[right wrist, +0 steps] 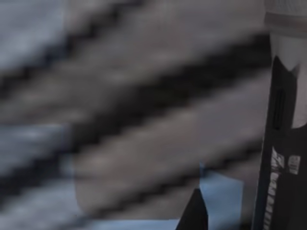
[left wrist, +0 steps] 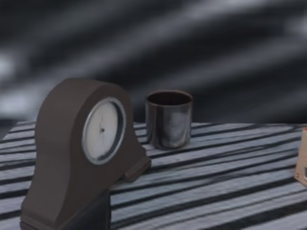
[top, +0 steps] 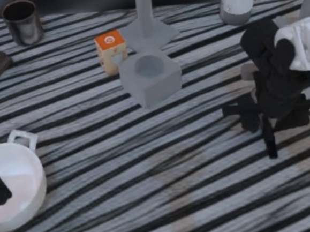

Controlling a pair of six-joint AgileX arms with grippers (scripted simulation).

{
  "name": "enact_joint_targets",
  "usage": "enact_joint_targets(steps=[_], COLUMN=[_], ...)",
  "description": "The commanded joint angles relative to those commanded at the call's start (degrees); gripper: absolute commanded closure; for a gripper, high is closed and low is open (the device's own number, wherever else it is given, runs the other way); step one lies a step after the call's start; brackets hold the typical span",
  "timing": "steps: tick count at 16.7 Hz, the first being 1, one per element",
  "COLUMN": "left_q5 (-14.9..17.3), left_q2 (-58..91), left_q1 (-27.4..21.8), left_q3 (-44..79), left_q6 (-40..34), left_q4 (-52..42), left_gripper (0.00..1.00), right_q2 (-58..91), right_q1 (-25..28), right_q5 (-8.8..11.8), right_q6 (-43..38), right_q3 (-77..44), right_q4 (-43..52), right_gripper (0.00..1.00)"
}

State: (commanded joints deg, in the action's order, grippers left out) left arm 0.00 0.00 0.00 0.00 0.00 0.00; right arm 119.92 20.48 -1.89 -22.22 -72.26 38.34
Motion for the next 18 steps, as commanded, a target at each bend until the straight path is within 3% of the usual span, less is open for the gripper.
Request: enact_joint_targets(steps=[6, 7, 10, 14, 18], left_q5=[0.0, 0.0, 0.0, 0.0, 0.0], left_q2=[0.0, 0.0, 0.0, 0.0, 0.0], left_q1=[0.0, 0.0, 0.0, 0.0, 0.0], left_q3=[0.0, 0.0, 0.0, 0.0, 0.0], left_q6=[0.0, 0.0, 0.0, 0.0, 0.0], left_q4=[0.0, 0.0, 0.0, 0.0, 0.0], left_gripper=[0.0, 0.0, 0.0, 0.0, 0.0], right_q2=[0.0, -3.2, -3.54, -5.37, -8.65], right_q1=[0.0, 0.03, 0.1, 0.15, 0.03], right_q5=[0.0, -1.05, -0.42, 2.87, 8.08], right_q6=[0.0, 0.66, 1.16, 3.55, 7.32], right_q3=[0.0, -1.34, -0.97, 1.16, 5.38], right_q4=[0.0, 1.35, -0.47, -10.83, -26.97], right_gripper=[1.0, 1.0, 1.0, 1.0, 1.0])
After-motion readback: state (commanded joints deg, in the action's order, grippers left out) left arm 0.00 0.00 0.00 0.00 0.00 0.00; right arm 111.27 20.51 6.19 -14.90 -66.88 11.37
